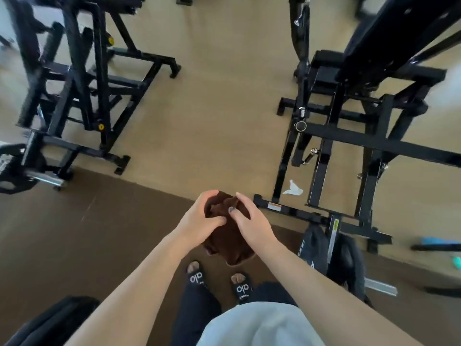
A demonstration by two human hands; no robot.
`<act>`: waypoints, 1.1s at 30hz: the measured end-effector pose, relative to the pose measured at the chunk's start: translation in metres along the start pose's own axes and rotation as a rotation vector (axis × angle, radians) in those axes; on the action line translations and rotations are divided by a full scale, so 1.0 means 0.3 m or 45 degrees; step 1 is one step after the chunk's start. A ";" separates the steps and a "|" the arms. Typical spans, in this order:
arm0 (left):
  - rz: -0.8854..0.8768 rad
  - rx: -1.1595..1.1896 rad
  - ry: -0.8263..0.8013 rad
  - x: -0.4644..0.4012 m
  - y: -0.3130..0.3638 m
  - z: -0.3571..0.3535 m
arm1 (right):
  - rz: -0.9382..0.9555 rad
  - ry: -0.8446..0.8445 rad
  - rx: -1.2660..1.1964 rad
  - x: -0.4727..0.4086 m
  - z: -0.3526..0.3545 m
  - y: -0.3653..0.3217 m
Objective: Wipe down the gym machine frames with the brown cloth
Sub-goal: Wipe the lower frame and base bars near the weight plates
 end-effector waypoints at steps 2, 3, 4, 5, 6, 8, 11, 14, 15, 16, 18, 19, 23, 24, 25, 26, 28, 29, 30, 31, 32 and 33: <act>-0.036 -0.026 -0.057 -0.097 0.029 0.037 | 0.008 0.068 -0.039 -0.060 0.001 -0.037; -0.054 -0.040 -0.093 -0.145 0.042 0.050 | 0.013 0.106 -0.044 -0.088 0.002 -0.051; -0.079 -0.061 -0.130 -0.193 0.055 0.061 | 0.015 0.145 -0.045 -0.116 0.002 -0.061; -0.111 -0.086 -0.166 -0.244 0.069 0.069 | 0.013 0.188 -0.047 -0.146 0.004 -0.069; -0.142 -0.119 -0.214 -0.293 0.085 0.073 | 0.001 0.238 -0.052 -0.171 0.008 -0.073; -0.203 -0.195 -0.326 -0.383 0.119 0.073 | -0.028 0.361 -0.084 -0.217 0.015 -0.077; -0.270 -0.282 -0.470 -0.512 0.169 0.061 | -0.086 0.534 -0.179 -0.279 0.028 -0.067; -0.307 -0.366 -0.603 -0.600 0.218 0.009 | -0.122 0.687 -0.297 -0.318 0.053 -0.026; -0.315 -0.393 -0.642 -0.620 0.229 -0.015 | -0.140 0.731 -0.342 -0.326 0.063 -0.008; -0.325 -0.426 -0.678 -0.640 0.240 -0.041 | -0.156 0.770 -0.381 -0.331 0.076 0.009; -0.341 -0.493 -0.752 -0.685 0.265 -0.103 | -0.198 0.846 -0.441 -0.343 0.106 0.036; -0.348 -0.523 -0.787 -0.714 0.277 -0.138 | -0.213 0.877 -0.466 -0.354 0.124 0.050; -0.410 -0.660 -0.891 -0.835 0.306 -0.294 | -0.226 0.969 -0.499 -0.425 0.198 0.135; -0.417 -0.686 -0.914 -0.863 0.308 -0.336 | -0.229 0.990 -0.511 -0.448 0.215 0.167; -0.418 -0.710 -0.927 -0.895 0.303 -0.377 | -0.230 1.009 -0.527 -0.474 0.232 0.205; -0.417 -0.731 -0.938 -0.928 0.294 -0.415 | -0.234 1.026 -0.540 -0.501 0.251 0.241; -0.411 -0.762 -0.977 -0.983 0.279 -0.492 | -0.260 1.067 -0.551 -0.544 0.283 0.310; -0.407 -0.774 -0.997 -1.009 0.270 -0.528 | -0.277 1.094 -0.559 -0.562 0.296 0.344; -0.408 -0.785 -1.016 -1.035 0.260 -0.563 | -0.289 1.125 -0.570 -0.579 0.308 0.379; -0.411 -0.795 -1.036 -1.061 0.251 -0.597 | -0.299 1.153 -0.578 -0.597 0.318 0.410; -0.413 -0.804 -1.054 -1.085 0.245 -0.630 | -0.312 1.174 -0.583 -0.615 0.328 0.440; -0.417 -0.805 -1.070 -1.113 0.240 -0.665 | -0.322 1.194 -0.586 -0.637 0.339 0.470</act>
Point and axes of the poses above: each hand's wrist, its own x-axis away from the middle knuckle, its own z-axis out of the back of the hand, y = z × x, the point moved 7 cm from there along -x, towards the middle knuckle, and after that the axes turned 8 degrees about -x, right-handed, at the moved point
